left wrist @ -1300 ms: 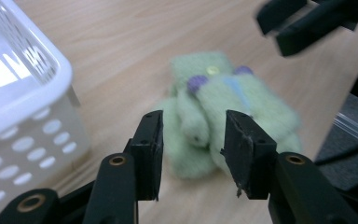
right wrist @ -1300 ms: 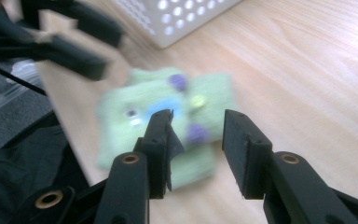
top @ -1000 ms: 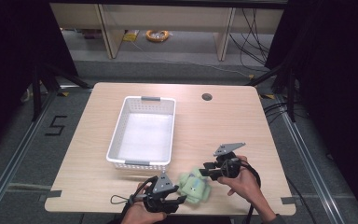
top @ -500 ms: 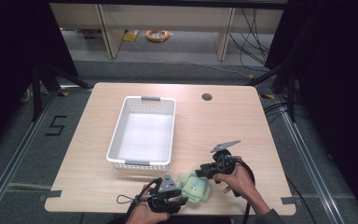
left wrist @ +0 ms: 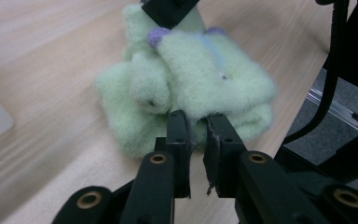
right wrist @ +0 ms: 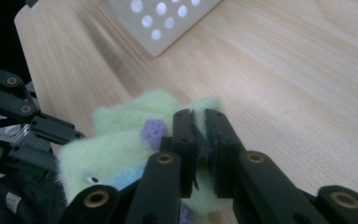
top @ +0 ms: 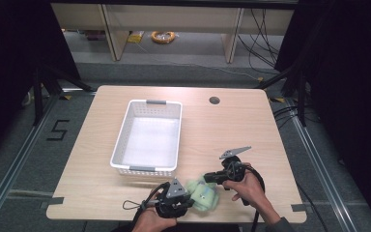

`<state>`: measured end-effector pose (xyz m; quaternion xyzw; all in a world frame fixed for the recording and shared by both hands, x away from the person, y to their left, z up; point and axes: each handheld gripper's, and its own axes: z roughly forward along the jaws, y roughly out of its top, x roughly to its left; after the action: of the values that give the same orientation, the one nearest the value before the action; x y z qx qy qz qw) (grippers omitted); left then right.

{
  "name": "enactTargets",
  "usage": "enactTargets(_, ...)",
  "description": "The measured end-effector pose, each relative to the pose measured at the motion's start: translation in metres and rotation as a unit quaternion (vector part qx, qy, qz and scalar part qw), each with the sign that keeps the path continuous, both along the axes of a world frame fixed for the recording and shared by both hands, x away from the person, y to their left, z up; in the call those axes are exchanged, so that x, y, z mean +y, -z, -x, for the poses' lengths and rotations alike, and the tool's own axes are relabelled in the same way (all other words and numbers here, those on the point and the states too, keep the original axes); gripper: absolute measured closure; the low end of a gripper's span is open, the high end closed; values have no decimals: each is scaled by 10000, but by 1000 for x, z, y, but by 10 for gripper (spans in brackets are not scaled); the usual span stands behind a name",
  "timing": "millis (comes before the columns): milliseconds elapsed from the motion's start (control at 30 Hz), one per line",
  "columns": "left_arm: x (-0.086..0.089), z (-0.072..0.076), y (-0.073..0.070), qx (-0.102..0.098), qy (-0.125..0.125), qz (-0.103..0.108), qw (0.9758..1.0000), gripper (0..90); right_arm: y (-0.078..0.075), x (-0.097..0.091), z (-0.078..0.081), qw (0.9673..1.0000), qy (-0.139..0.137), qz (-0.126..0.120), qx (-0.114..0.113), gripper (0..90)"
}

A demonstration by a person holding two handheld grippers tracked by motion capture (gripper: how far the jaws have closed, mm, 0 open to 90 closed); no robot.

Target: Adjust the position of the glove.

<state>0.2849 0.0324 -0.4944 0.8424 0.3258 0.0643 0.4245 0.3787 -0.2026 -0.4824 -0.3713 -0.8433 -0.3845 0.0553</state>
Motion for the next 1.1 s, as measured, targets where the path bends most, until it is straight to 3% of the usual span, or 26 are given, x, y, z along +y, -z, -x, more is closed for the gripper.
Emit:
enactTargets(33,1,0,-2,-38,51,-82,9999,817,-3,0,2,10000,-46,-19,2,855)
enactTargets(167,2,2,-7,-16,-48,75,10000,832,-6,-2,6,9999,-112,-78,-69,861)
enactTargets(200,6,0,-12,-148,32,-7,9999,835,-10,-3,10,9999,-28,-98,-57,862)
enactTargets(233,6,0,-12,-148,32,-7,9999,836,-11,-4,11,9998,-60,-144,-128,862)
enactTargets(300,8,-2,-20,-142,-73,149,9998,837,-14,-5,14,9997,-31,-221,-124,862)
enactTargets(400,15,-10,-31,-392,-127,171,9990,839,-23,-12,24,9985,144,-422,-308,864)
enactTargets(433,15,-10,-31,-392,-127,171,9990,839,-23,-12,24,9985,144,-422,-308,864)
enactTargets(467,16,-13,-32,-374,-144,163,9991,839,-25,-11,29,9980,211,-551,-219,864)
enactTargets(500,18,-14,-32,-405,-147,49,9991,840,-26,-13,35,9977,228,-551,-314,865)
enactTargets(700,12,-32,-27,-215,-280,147,9993,842,-21,-16,54,9967,405,-645,-268,867)
enactTargets(767,9,-37,-29,-300,-174,39,9994,842,-18,-16,58,9959,484,-670,-364,867)
enactTargets(800,4,-40,-30,-287,-219,93,9993,842,-18,-15,62,9954,591,-707,-270,867)
enactTargets(900,2,-45,-31,-295,-161,72,9994,842,-15,-15,66,9952,623,-699,-278,867)
enactTargets(967,-2,-46,-30,-248,-167,48,9995,842,-11,-18,70,9946,691,-656,-414,866)
enactTargets(1100,-5,-51,-19,-123,-83,-132,9998,841,-4,-18,74,9948,739,-582,-380,864)
